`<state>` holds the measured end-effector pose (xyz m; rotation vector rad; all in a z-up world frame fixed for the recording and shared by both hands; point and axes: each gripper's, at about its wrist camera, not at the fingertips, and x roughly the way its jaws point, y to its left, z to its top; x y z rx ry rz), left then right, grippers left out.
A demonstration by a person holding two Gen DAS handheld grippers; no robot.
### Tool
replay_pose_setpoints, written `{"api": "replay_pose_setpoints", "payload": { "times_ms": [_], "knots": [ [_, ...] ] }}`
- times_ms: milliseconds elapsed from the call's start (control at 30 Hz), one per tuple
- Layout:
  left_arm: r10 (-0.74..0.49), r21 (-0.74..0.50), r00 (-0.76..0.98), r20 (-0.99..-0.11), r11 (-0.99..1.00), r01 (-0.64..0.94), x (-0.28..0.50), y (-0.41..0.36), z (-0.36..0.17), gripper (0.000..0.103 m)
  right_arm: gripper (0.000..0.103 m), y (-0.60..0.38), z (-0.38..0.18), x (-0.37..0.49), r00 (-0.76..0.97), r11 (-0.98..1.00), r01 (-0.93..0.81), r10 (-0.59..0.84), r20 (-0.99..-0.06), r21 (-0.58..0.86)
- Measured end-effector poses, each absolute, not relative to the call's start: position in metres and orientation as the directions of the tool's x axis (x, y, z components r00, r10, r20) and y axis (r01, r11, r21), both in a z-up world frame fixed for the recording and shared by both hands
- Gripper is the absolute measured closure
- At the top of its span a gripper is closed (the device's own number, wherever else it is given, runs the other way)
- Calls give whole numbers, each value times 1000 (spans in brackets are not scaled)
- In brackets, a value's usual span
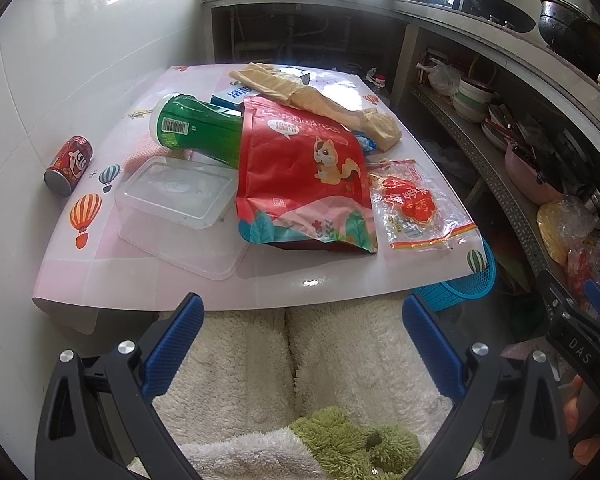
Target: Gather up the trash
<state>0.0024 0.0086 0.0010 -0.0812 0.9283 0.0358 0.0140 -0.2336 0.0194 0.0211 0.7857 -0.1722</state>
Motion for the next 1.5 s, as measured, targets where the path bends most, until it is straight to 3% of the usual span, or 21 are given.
{"api": "replay_pose_setpoints", "payload": {
  "times_ms": [1500],
  "knots": [
    [0, -50, 596, -803, 996, -67, 2, 10, -1, 6, 8, -234, 15, 17, 690, 986, 164, -143, -709, -40]
  ]
}}
